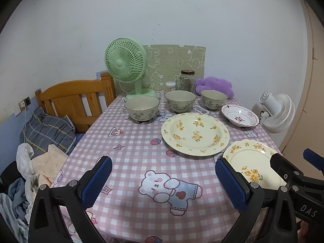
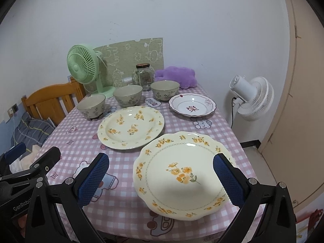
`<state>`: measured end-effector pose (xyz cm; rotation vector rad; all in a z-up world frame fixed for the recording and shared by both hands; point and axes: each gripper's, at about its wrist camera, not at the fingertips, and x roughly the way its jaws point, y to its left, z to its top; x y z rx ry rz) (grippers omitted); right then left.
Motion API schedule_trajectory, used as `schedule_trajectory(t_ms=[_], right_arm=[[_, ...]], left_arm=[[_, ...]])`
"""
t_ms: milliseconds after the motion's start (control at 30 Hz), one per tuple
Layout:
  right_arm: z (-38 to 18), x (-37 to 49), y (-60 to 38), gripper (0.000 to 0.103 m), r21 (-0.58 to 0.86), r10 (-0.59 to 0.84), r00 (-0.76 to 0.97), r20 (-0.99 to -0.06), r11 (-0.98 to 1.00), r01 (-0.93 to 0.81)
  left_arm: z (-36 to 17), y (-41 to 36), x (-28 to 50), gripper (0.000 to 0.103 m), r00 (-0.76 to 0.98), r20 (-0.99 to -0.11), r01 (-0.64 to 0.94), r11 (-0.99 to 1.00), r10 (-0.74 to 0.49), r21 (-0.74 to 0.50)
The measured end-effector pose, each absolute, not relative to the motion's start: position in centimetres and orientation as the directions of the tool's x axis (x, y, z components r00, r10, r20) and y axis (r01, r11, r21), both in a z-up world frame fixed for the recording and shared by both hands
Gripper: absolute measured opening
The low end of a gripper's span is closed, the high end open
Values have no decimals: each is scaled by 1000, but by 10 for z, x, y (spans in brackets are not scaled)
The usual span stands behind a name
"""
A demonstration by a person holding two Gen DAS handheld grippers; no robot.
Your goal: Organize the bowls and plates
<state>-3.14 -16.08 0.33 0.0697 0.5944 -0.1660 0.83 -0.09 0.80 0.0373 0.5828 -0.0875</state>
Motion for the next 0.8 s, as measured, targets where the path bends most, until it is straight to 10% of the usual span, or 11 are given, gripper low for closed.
schedule_trajectory(t_ms=[800], right_arm=[[7, -33, -161, 103, 15, -137, 830, -540, 985, 172]], left_arm=[[9, -2, 7, 102, 832, -549, 95, 995, -73, 12]])
